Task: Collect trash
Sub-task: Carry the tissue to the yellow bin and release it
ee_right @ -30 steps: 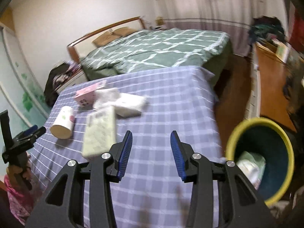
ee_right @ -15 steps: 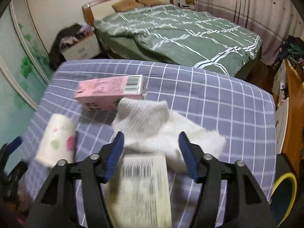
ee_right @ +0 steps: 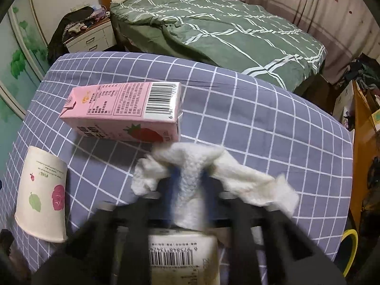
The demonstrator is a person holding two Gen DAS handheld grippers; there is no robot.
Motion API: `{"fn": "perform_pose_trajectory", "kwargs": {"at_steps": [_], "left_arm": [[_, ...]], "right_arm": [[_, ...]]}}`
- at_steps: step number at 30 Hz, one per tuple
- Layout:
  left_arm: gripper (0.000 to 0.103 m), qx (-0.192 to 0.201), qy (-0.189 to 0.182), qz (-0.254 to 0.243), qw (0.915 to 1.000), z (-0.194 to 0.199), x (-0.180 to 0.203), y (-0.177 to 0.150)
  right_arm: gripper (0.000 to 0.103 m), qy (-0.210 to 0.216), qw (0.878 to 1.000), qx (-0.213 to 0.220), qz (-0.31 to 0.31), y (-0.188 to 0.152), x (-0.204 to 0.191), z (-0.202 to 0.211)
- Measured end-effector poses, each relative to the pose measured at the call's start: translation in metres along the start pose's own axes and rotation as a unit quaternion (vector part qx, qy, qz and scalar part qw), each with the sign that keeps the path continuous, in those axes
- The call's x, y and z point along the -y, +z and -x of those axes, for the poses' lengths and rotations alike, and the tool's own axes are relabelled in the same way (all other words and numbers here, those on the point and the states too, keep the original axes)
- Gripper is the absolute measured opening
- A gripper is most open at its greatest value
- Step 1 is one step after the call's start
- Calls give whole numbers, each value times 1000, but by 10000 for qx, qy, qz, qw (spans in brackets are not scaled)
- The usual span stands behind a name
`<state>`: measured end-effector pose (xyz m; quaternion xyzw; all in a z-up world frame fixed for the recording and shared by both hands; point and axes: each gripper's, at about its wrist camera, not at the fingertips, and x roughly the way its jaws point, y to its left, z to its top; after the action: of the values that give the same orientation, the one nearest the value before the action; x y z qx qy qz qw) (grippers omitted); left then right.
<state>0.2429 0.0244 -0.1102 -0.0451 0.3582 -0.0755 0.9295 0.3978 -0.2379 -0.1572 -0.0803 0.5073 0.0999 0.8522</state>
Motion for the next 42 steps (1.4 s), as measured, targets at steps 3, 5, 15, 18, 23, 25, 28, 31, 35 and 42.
{"fn": "perform_pose_trajectory", "kwargs": {"at_steps": [3,5,15,18,23,25,28,31,35,42], "left_arm": [[98,-7,10,-44,10000,-1,2,0],[98,5,17,-62,10000,-1,3,-1],[98,12,55,-101,9999,-1,5,-1],[98,45,56,-118,9999,-1,6,-1],[98,131,4,-146,9998,5,9,-1],[98,172,-52,-153,9997,7,9,-1],[98,231,-155,-161,9995,10,11,-1],[98,225,-224,-184,9993,10,12,-1],[98,174,-256,-212,9993,8,15,-2],[98,147,-278,-303,9990,6,20,-3]], "right_arm": [[6,22,9999,86,-108,-3,8,7],[6,79,9995,211,-232,-7,17,17],[6,405,9875,1289,-817,-49,68,114],[6,424,9808,1621,-995,-68,87,148],[6,158,9705,2063,-1238,-105,119,199],[6,-25,9673,2152,-1344,-120,133,212],[6,-438,9615,2207,-1578,-144,157,226],[7,-752,9576,2123,-1796,-164,178,227],[8,-967,9540,1836,-2165,-188,205,210],[16,-1173,9462,1452,-2641,-216,234,178]]}}
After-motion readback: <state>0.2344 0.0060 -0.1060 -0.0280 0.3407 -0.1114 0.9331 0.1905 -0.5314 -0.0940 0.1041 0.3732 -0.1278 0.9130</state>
